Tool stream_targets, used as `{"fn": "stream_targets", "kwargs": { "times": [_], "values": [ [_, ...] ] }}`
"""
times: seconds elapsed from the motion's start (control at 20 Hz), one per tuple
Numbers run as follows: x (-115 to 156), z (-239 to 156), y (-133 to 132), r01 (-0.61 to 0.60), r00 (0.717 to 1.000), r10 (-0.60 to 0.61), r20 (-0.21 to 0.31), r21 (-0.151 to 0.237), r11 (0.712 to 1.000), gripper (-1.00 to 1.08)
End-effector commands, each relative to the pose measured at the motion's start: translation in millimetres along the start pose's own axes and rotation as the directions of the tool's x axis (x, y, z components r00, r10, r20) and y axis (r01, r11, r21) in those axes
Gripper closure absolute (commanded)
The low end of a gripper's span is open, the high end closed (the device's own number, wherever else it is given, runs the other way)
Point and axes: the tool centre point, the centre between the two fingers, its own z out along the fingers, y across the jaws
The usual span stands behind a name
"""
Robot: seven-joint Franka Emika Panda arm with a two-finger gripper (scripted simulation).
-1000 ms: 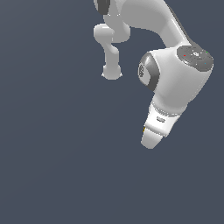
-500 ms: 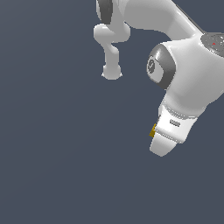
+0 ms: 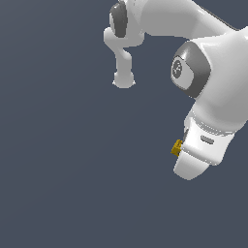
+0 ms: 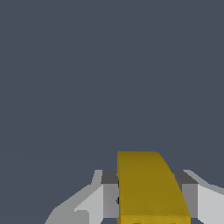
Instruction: Pick up the object and move it to a goal position.
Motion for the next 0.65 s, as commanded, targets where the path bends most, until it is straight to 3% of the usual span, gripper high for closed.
{"fn": "stream_targets", "kwargs": {
  "times": [0.0, 0.6],
  "values": [
    [2.7, -3.4, 2.1, 0.000, 1.000, 0.000, 0.000, 0.000, 1.000, 1.08],
    [7.4, -7.9, 5.5, 0.000, 1.000, 0.000, 0.000, -0.001, 1.000, 1.08]
  ]
}}
